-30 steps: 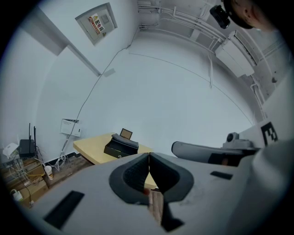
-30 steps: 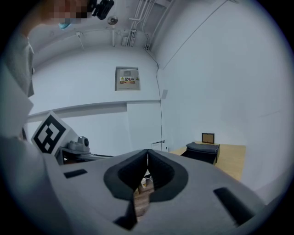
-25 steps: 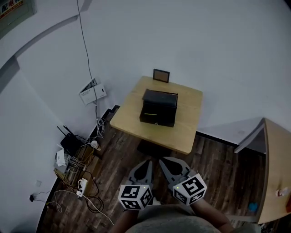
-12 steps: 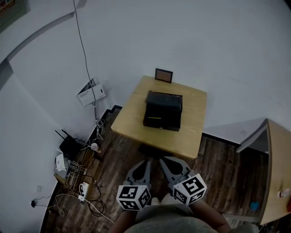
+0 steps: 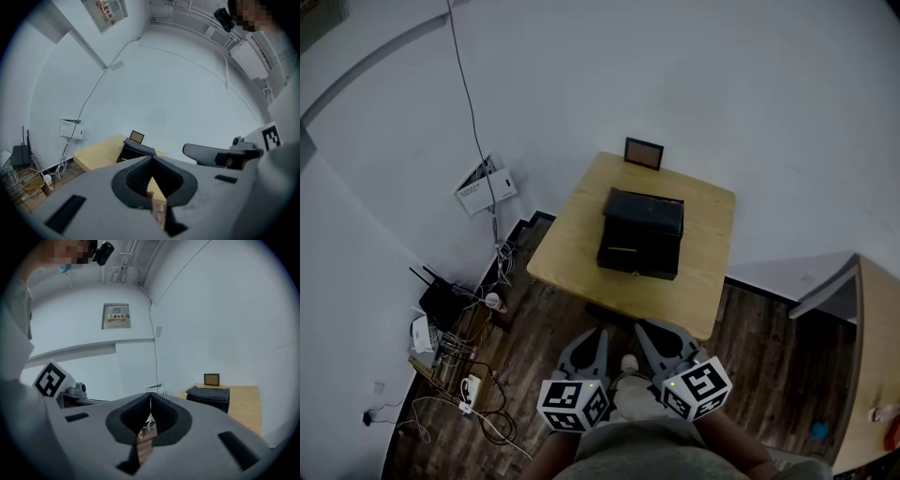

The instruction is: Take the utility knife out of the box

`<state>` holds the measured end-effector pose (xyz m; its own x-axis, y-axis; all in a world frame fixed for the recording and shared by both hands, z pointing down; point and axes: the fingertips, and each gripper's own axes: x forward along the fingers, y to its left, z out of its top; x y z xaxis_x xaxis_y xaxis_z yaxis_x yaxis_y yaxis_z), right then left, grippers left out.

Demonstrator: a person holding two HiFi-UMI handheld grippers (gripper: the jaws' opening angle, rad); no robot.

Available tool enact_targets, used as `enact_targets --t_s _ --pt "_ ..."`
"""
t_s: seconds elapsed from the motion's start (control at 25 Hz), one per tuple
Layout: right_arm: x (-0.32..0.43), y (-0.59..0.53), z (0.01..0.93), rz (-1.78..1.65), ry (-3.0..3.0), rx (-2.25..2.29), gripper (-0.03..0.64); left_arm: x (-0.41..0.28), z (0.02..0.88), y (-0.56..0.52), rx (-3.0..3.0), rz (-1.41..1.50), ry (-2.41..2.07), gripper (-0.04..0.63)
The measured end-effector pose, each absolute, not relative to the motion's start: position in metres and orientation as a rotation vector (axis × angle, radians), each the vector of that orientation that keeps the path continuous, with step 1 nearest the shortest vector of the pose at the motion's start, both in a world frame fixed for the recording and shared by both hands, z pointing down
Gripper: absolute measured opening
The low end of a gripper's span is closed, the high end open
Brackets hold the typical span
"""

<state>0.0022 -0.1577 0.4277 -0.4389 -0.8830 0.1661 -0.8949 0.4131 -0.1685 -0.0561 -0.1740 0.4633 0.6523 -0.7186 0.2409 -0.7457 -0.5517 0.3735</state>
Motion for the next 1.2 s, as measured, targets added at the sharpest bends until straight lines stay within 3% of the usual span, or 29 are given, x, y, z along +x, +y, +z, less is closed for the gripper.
enact_targets --t_s 0.68,1.2 --pt "0.050 -0.320 0.424 0.298 -2.633 1.508 0.002 -0.023 0.468 -0.322 2.344 0.088 -1.256 0.003" --pt "0.057 -0.411 0.503 0.287 -2.499 1.278 0.002 -0.015 0.504 -0.375 2.240 0.131 -1.305 0.003"
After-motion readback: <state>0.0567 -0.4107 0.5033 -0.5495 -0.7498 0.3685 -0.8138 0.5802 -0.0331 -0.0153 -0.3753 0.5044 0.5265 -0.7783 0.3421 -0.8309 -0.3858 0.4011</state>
